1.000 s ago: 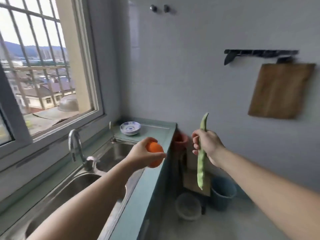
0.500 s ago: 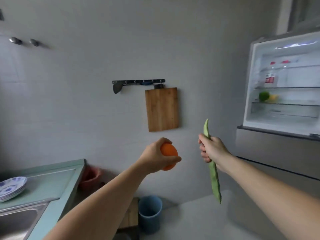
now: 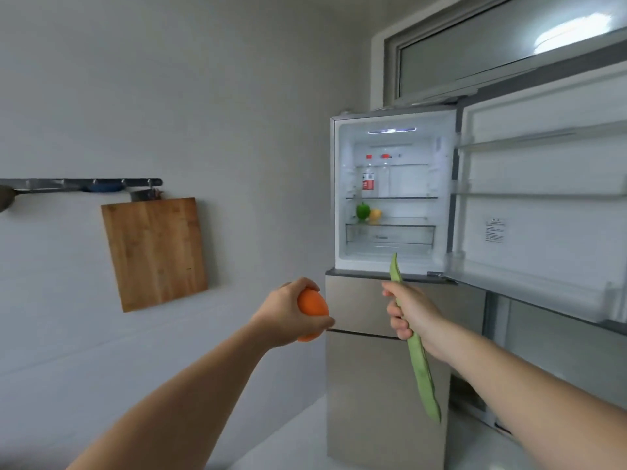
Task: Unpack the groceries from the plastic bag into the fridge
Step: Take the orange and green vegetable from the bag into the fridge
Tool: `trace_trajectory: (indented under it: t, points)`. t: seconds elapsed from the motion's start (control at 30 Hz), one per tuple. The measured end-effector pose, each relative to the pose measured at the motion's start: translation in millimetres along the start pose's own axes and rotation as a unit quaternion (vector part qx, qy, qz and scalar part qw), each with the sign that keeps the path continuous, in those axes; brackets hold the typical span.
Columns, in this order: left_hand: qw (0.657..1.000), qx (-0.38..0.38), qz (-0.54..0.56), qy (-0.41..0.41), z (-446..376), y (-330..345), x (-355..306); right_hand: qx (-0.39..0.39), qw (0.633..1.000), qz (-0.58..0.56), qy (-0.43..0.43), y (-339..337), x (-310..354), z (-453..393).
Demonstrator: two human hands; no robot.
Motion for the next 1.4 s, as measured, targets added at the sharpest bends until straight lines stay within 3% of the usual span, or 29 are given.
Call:
trace_trajectory:
  t: [0.17,0.57,0.9,1.17,1.3,1.4]
  points:
    - [0.999,-0.016,0.039,-0.007,-83,27,32,-0.007,1.0,-0.009,-0.01,-6,12,-62]
    - [0.99,0.014,0.129,0.059,-298,62,75,-0.09,0.983,0.153,-0.048,22,19,-269]
    - [0.987,0.035,0.148,0.06,-434,111,71,-0.069,0.947,0.28,-0.14,-20,24,-411]
    - [0.992,-0.001,0.112,0.048,-568,139,38,-0.045,0.924,0.334,-0.18,-75,30,-565]
    - [0.991,-0.026,0.114,0.059,-625,147,26,-0.077,0.929,0.31,-0.185,-95,35,-630]
    - [0.991,-0.037,0.105,0.08,-670,150,16,-0.065,0.902,0.374,-0.207,-106,37,-669]
Point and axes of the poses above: each hand's wrist, its own z-axis away from the middle knuckle, its own y-axis out of the palm, x = y × z, the point moved 1 cm from there along -z, towards the middle knuckle, and after that the axes turned 10 degrees about -z, right-handed, at the moved point
